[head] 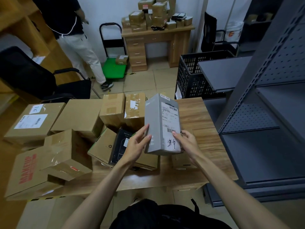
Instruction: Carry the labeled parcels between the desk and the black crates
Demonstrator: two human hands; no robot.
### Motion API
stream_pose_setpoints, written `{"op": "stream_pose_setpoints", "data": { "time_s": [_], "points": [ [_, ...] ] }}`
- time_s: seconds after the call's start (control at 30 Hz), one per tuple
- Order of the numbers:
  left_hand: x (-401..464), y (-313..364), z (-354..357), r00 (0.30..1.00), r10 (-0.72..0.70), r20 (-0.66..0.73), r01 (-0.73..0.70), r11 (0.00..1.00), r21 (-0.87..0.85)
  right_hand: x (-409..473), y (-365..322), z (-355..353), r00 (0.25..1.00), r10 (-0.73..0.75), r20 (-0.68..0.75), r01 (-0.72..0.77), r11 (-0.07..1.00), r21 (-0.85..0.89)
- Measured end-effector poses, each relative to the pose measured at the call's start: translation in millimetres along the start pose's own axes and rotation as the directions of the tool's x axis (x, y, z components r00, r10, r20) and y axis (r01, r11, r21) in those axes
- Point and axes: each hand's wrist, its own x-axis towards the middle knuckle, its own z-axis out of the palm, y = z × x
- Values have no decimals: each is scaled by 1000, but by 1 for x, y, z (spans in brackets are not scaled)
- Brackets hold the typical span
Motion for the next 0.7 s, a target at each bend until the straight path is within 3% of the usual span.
{"op": "stream_pose_setpoints", "data": {
  "time_s": [0.13, 0.4, 0.7],
  "points": [
    [1, -2, 4, 998, 33, -57, -22, 981, 191, -1, 5, 4, 993, -91, -76, 88, 995, -37],
    [-2, -5, 10, 998, -39, -38, 43, 994, 104, -4, 11, 6, 967, -245, -71, 225, 950, -215],
    [-14, -4, 20, 995, 38, -93, -39, 999, -12, -16, 4, 4, 964, -256, 66, 264, 943, -203]
  ]
}}
